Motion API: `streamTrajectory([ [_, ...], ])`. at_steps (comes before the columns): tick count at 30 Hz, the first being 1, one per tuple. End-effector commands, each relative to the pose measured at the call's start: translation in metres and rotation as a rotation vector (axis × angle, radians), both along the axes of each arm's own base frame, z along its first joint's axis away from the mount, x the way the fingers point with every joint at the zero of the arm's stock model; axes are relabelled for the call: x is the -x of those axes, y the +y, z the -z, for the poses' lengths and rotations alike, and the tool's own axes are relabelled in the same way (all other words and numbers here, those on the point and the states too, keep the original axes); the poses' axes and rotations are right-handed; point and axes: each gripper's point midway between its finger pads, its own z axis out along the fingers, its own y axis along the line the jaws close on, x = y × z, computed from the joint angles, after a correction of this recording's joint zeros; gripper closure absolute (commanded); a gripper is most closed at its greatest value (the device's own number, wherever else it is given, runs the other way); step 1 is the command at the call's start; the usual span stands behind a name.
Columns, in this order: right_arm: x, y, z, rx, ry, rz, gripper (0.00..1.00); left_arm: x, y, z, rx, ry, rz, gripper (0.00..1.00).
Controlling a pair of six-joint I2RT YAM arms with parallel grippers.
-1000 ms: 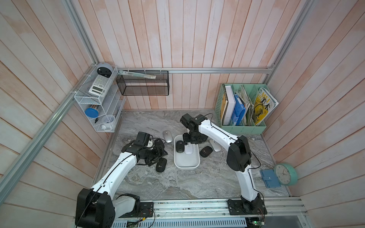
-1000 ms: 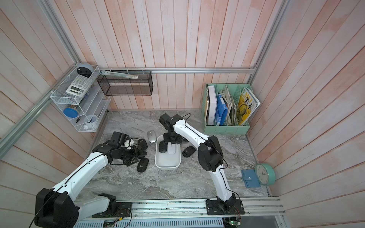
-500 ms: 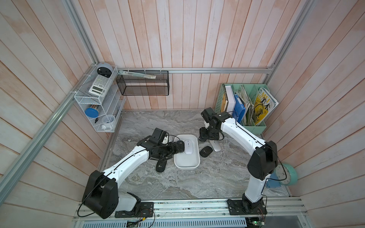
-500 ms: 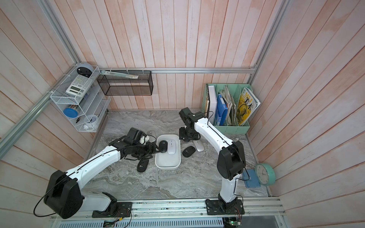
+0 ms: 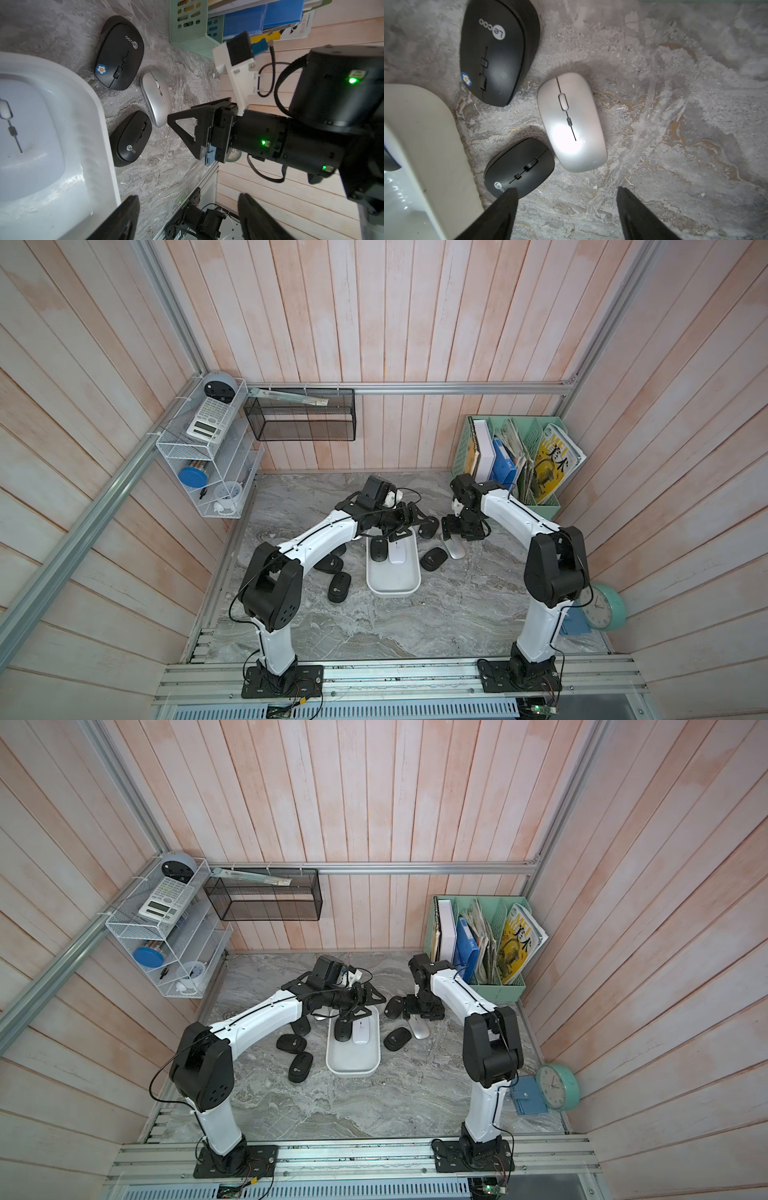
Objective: Put the mouse in the storage box
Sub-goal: Pick up the mouse from the center of the board.
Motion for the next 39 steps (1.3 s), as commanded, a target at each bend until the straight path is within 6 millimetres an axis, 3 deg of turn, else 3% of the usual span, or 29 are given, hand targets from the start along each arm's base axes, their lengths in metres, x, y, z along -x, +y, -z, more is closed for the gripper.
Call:
streamTrajectory([
  [1,-0.010,-0.006,0.007,0.068,0.004,-0.066,0.18,0.001,-0.004,-0.003,0.022,0.009,0.009,0.20],
  [12,-0.023,-0.011,0.037,0.103,0.091,-0.089,0.17,0.015,0.004,0.003,-0.021,0.022,0.002,0.20],
  [23,-0.015,-0.007,0.056,0.074,0.149,-0.075,0.20,0.022,0.009,0.008,-0.045,0.023,0.003,0.20],
  [34,-0.009,-0.006,0.076,0.071,0.195,-0.052,0.26,0.028,0.014,0.016,-0.053,0.037,-0.004,0.20],
  [39,-0.007,-0.013,0.078,0.114,0.185,-0.014,0.39,0.029,0.015,0.018,-0.057,0.037,-0.010,0.20],
])
